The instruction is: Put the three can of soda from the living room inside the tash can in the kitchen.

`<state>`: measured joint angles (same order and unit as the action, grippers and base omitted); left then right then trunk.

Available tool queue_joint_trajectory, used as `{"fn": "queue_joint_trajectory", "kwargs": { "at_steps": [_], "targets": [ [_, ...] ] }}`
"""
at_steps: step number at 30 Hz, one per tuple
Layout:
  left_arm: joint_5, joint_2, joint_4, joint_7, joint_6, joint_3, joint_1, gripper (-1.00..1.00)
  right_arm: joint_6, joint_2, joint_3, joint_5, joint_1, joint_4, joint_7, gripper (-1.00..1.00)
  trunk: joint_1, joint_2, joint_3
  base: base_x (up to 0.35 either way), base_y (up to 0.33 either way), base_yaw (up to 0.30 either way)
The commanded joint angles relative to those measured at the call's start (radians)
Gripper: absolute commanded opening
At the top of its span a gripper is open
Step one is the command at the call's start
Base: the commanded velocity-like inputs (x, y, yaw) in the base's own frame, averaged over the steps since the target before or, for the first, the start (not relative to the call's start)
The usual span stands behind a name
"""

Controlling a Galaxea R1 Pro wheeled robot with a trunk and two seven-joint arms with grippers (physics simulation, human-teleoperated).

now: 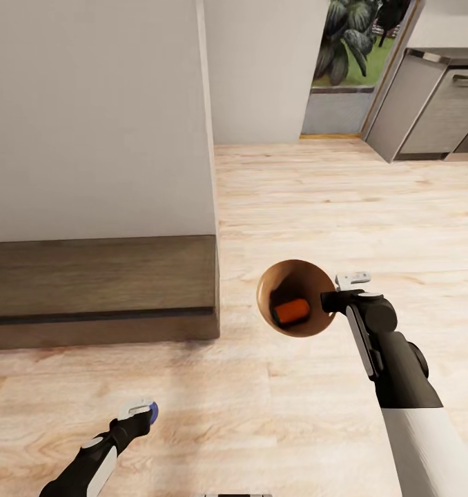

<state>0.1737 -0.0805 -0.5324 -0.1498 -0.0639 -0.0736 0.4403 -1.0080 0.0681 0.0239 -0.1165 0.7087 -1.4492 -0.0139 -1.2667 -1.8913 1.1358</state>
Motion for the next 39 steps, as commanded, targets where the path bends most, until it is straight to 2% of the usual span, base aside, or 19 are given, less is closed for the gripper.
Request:
{"fn": "queue_joint_trajectory", "kwargs": {
  "at_steps": [1,39],
  "targets": [
    [0.000,0.000,0.000,0.000,0.000,0.000,0.000,-1.00,0.000,0.000,0.000,0.009,0.000,0.000,-0.004,-1.00,0.004,0.007,-0.005,0.000,0.000,0.000],
    [0.000,0.001,-0.001,-0.002,-0.005,0.000,0.000,-1.00,0.000,-0.001,-0.001,0.012,-0.005,0.004,-0.006,-1.00,0.150,0.273,-0.187,0.000,0.000,0.000]
  ]
}}
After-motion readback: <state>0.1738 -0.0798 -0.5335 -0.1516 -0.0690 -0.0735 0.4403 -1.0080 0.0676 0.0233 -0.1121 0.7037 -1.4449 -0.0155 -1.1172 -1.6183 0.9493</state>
